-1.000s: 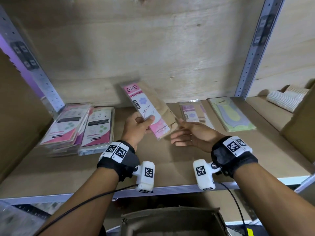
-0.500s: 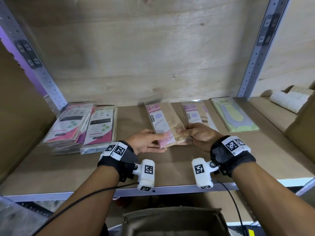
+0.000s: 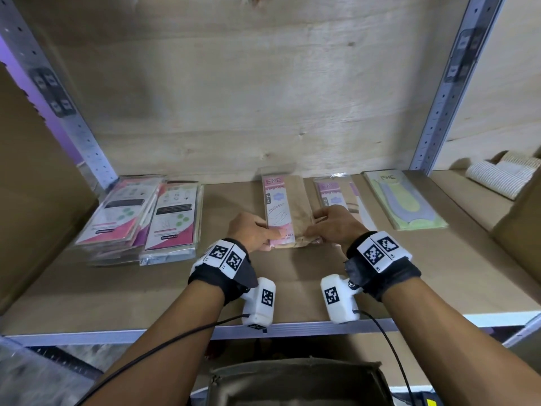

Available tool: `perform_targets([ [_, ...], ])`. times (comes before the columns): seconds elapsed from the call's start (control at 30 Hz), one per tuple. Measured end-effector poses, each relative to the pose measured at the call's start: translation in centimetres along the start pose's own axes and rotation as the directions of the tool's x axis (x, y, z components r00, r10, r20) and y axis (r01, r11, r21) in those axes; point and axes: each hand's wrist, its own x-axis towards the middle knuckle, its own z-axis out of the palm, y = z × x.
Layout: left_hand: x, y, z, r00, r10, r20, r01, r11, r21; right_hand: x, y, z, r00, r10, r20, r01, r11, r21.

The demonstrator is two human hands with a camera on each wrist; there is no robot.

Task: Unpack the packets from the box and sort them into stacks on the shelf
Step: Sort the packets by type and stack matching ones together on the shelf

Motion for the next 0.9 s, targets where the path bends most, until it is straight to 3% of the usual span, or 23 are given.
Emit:
perform_targets([
  [0.2,0.9,0.2,0.2,0.999,-0.007,-0.037,0.011,0.992,0.126,-0.1,-0.5,0.1,0.998,-0.002,-0.056,-0.007,0.986,-0.166],
  [0.7,0.9,1.1,-0.1,0.999,0.011,-0.041,0.001,0.957,0.291,-0.6,-0.8,0.4,0.996,-0.057,-0.062,0.035,0.952,-0.305],
  [0.8,0.7,1.7,-1.3,0.994,0.031,-0.100,0.007,0.935,0.355,-0.9,-1.3,0.3,0.986,-0.128,-0.103,0.087,0.939,-0.334],
  [0.9,0.7,2.1,-3.9,0.978,0.062,-0.198,0.004,0.949,0.315,-1.4,-2.6,0.7,0.968,-0.225,-0.113,0.187,0.943,-0.276],
])
